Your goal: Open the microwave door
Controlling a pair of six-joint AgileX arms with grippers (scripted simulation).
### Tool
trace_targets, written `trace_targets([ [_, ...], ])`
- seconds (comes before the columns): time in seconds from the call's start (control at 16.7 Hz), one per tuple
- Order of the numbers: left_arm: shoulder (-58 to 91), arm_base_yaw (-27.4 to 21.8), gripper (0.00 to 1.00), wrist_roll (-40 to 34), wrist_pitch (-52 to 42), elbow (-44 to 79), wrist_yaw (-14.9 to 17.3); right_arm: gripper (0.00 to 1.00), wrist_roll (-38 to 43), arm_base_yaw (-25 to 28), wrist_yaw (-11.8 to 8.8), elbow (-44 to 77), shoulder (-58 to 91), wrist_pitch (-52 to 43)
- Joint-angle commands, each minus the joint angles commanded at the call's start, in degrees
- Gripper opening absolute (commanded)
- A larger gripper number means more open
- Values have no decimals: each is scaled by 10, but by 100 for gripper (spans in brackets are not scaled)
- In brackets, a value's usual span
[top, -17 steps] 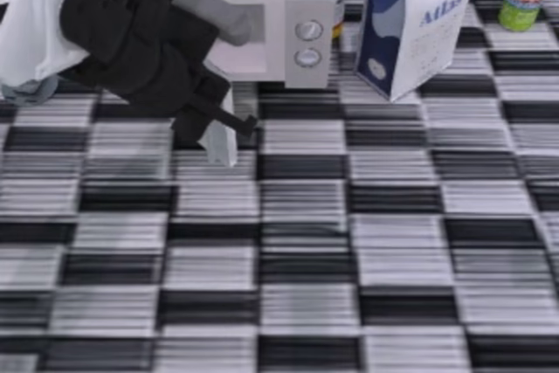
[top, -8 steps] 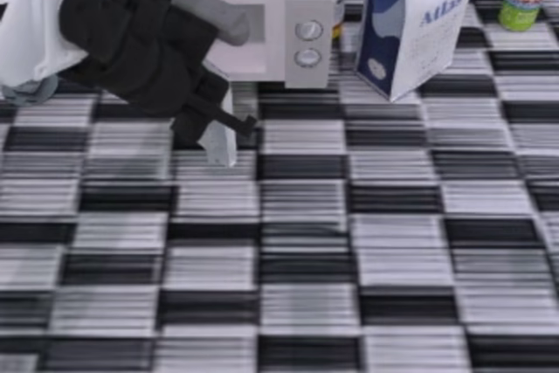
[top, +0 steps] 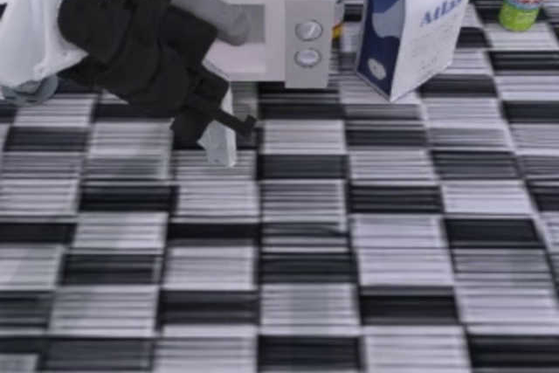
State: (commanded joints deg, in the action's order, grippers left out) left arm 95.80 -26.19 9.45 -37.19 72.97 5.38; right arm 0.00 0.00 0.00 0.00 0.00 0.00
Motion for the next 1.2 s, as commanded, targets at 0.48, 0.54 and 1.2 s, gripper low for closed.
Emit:
trace_targets([
  [0.48,-16,24,0,62,-11,-23,35,100,0,0,0,0,0,0],
  [0.54,-19,30,0,77,-14,-27,42,100,0,0,0,0,0,0],
  [1.2,-30,39,0,98,-14,-30,55,100,0,0,0,0,0,0],
])
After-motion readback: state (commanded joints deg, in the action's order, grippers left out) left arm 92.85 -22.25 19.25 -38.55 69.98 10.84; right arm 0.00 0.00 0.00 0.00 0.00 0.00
